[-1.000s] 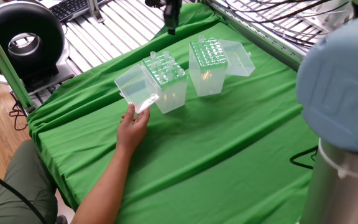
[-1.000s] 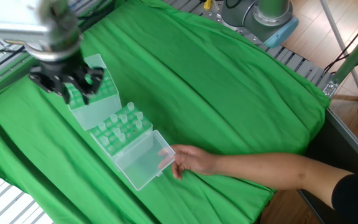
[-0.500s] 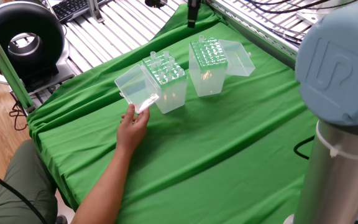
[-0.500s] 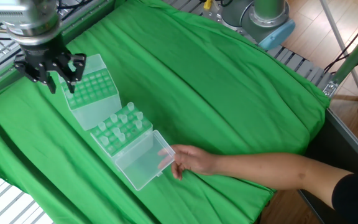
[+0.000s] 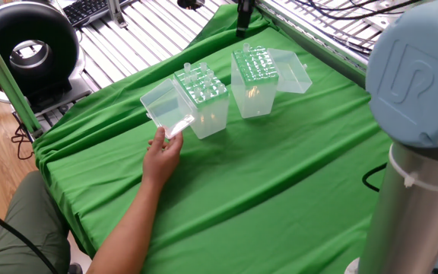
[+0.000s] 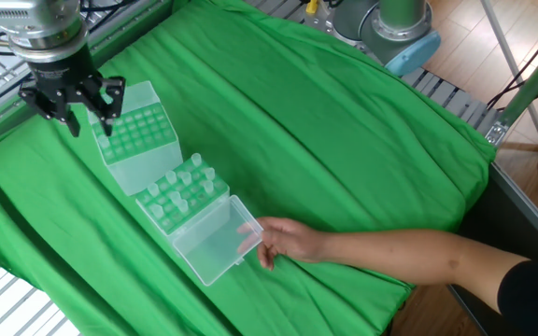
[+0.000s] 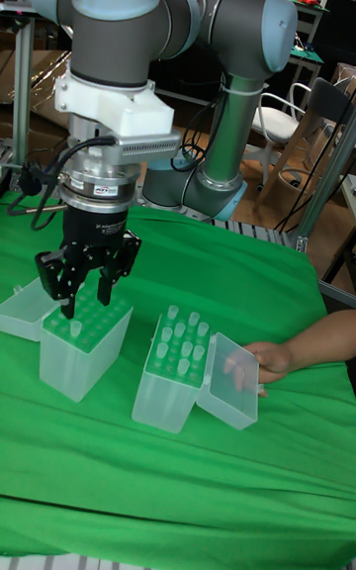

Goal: Insert a large pipette tip into the holder for large pipette tips

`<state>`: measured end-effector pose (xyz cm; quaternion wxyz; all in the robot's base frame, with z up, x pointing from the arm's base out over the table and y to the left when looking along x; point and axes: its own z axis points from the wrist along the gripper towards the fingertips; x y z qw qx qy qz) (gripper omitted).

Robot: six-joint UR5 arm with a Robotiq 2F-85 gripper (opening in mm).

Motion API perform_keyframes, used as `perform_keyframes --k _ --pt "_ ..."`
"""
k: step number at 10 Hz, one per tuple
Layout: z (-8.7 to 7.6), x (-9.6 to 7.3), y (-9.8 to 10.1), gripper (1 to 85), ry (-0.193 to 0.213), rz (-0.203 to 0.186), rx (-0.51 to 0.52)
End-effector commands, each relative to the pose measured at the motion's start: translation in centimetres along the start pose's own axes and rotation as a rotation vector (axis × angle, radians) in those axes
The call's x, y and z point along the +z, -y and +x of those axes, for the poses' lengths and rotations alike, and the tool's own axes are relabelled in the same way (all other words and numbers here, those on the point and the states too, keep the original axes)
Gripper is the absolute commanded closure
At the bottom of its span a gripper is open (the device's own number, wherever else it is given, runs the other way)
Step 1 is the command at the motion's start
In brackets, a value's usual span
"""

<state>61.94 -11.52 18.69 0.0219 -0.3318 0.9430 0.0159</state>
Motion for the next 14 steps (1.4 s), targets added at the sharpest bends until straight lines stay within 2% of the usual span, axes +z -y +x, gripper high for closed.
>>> perform_keyframes --k 1,2,3,6,8,9,10,12,14 --pt "4.1 -0.3 -1.0 36.3 -0.149 -0.037 0.126" --pt "4.6 -0.4 -1.9 36.7 -0.173 -0.064 0.180" --pt "4.6 -0.4 -1.9 36.7 -0.174 -0.062 0.198" --pt "3.3 0.2 -0.9 37.3 -0.127 -0.045 0.157" --pt "1.4 1.3 -0.1 37.7 -0.071 -0.033 0.154" --pt "0.8 1.5 0.0 37.7 -0.057 -0.034 0.154" --pt "0.5 1.7 0.0 38.3 -0.051 -0.032 0.158" --pt "0.7 1.9 0.5 48.7 -0.060 -0.007 0.176" --pt "0.3 3.0 0.9 49.3 -0.030 -0.001 0.172"
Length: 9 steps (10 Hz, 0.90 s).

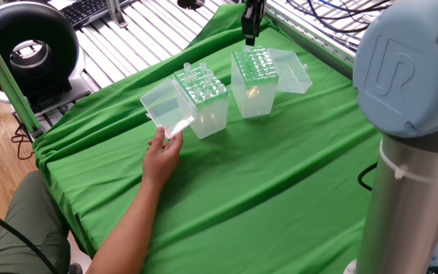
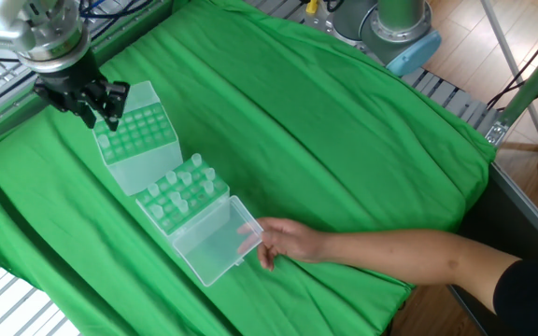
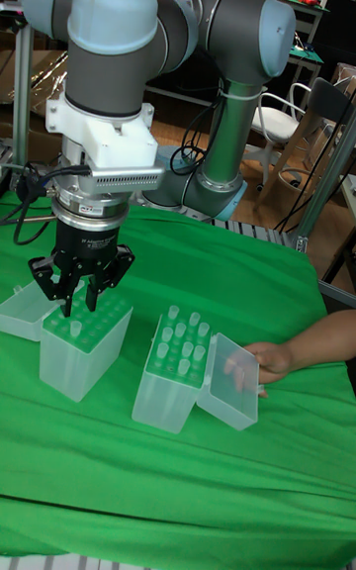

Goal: Insert a large pipette tip into the holder for large pipette tips

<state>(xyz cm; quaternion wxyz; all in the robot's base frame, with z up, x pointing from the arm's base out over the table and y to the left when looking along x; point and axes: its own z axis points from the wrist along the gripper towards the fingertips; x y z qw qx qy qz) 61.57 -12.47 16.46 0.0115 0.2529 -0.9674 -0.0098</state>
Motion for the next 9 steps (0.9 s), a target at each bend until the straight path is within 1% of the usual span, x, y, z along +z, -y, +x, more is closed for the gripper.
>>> perform_keyframes --k 1,4,9 --pt "-0.9 1.1 0.5 48.3 0.038 0.009 -0.001" --pt "-1.0 1.3 0.3 48.3 0.042 0.006 0.004" --pt "-0.9 2.4 0.4 49.7 0.057 0.007 0.009"
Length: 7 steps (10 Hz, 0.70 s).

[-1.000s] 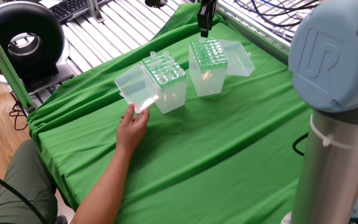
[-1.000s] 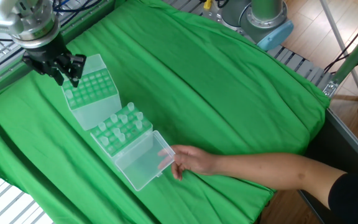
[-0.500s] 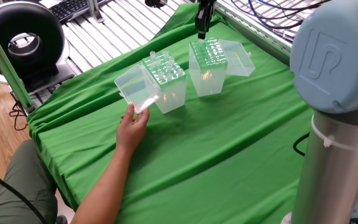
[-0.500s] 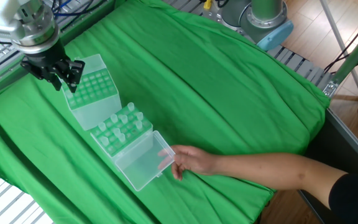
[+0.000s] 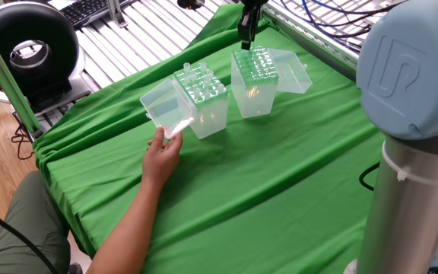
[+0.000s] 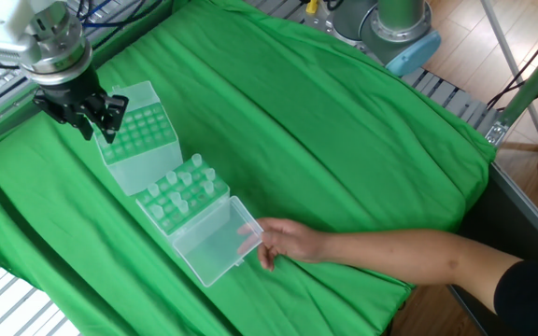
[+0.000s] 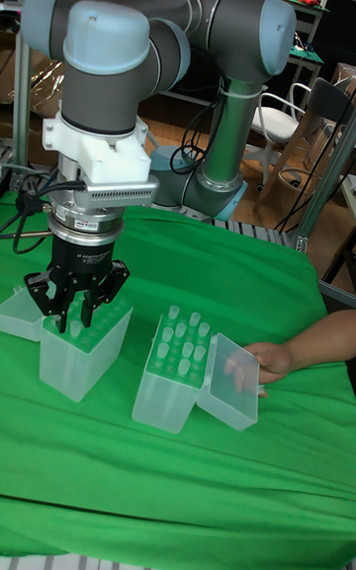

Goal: Insert a large pipette tip into the holder for large pipette tips

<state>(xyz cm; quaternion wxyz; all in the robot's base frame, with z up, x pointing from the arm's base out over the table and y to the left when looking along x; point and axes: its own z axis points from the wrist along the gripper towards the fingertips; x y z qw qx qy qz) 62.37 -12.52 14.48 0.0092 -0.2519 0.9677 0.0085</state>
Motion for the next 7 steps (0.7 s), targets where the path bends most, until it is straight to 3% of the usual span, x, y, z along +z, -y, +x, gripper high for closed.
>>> perform_keyframes --k 1,4,7 --pt "-0.12 0.60 -0.18 49.7 0.017 -0.007 0.010" --pt "0.18 0.93 -0.48 50.3 0.013 -0.009 0.022" --pt "0.60 1.03 -0.56 57.3 0.000 -0.004 0.044"
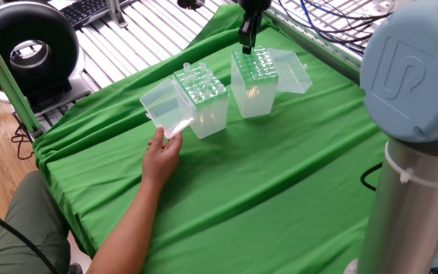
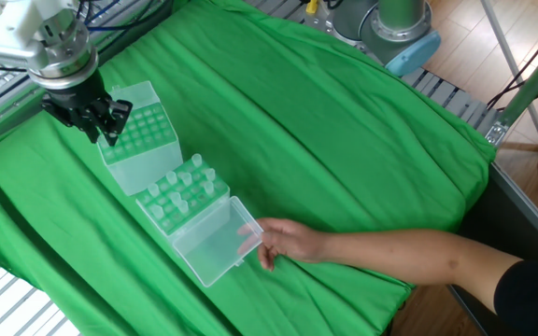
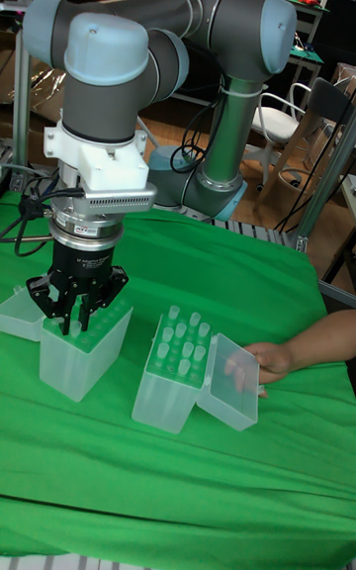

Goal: Insert a large pipette tip into the holder for large pipette tips

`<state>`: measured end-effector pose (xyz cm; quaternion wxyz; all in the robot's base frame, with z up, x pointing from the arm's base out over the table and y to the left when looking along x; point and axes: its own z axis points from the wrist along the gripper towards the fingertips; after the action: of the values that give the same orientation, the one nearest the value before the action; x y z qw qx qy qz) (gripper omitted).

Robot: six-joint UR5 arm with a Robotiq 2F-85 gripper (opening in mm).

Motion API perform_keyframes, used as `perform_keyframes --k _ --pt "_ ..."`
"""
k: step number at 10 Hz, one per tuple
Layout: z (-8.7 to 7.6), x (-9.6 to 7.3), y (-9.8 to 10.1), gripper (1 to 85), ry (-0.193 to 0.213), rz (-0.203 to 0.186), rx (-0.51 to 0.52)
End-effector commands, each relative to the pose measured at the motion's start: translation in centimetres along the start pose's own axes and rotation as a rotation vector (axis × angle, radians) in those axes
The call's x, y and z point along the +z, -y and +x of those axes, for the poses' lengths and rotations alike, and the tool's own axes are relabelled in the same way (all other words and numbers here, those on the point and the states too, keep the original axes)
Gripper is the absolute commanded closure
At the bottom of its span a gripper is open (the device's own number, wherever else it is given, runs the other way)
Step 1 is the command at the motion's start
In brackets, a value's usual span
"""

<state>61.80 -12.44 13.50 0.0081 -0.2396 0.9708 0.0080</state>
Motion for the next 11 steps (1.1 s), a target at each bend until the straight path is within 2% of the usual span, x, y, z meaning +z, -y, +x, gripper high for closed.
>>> perform_keyframes --k 1,4,6,11 --pt "0.2 0.0 -0.3 58.7 0.001 -0.007 0.022" --pt "0.0 -0.1 -0.3 59.7 0.005 -0.005 0.025" --pt "-0.6 -0.4 -0.8 53.0 0.015 -0.017 0.014" --pt "-1.0 -0.3 -0.5 57.3 0.015 -0.007 0.019"
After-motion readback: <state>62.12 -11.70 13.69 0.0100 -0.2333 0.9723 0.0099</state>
